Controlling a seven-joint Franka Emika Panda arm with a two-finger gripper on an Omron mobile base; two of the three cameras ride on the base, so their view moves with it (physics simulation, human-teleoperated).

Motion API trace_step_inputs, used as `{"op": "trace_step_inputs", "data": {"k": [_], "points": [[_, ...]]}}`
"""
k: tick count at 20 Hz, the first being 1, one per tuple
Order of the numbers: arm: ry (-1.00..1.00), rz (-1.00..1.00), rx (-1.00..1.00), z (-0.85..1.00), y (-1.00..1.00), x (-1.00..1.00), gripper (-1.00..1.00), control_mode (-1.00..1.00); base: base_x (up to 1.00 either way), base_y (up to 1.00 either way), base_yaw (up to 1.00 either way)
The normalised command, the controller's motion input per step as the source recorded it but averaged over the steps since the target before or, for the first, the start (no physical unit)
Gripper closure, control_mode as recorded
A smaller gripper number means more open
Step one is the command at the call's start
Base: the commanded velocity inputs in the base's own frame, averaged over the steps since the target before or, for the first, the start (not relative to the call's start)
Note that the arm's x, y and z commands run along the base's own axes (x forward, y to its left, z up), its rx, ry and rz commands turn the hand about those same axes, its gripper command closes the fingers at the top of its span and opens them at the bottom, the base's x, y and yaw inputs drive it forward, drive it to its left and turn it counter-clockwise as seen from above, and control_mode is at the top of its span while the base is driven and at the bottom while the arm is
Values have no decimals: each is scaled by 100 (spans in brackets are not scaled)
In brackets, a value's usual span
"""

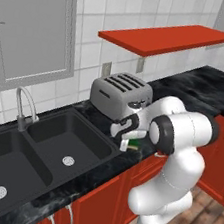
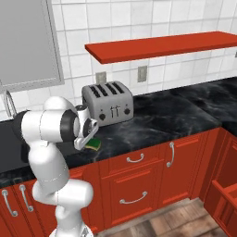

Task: Restock the sink supplies by placing the sponge and soap dispenser on the counter and next to the sink. Make sure the soap dispenser is upright.

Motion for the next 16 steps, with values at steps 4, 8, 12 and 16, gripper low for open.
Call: {"op": "trace_step_inputs", "data": {"k": [4,8,12,16], "points": [[0,3,0,-11,26,35,-100,-100,0,0,0],[-2,3,1,0,6,17,-100,-100,0,0,0],[-3,2,1,1,1,1,-100,-100,0,0,0],[-9,0,0,29,0,-25,-100,-100,0,0,0]]}}
